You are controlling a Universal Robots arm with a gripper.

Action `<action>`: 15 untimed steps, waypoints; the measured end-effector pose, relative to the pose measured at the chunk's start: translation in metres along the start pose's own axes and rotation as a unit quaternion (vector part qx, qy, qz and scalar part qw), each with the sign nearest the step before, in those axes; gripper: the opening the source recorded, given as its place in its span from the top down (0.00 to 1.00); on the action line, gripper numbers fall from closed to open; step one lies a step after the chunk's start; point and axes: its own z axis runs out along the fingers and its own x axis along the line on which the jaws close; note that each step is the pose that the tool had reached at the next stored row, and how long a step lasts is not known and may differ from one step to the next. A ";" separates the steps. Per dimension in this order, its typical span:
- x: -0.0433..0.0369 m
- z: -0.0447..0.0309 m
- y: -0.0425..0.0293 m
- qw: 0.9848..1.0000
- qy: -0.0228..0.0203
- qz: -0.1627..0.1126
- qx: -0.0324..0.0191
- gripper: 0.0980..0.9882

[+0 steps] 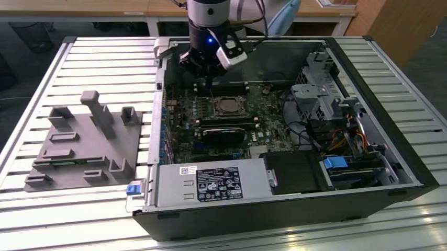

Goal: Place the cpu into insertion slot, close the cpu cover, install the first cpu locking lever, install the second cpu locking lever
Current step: 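Install the first cpu locking lever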

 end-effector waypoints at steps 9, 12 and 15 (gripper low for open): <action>0.0034 0.0011 0.0010 1.000 0.000 0.000 0.000 0.99; 0.0050 0.0013 0.0010 1.000 0.000 0.000 0.000 0.99; 0.0077 0.0015 0.0012 1.000 0.000 0.000 0.000 0.99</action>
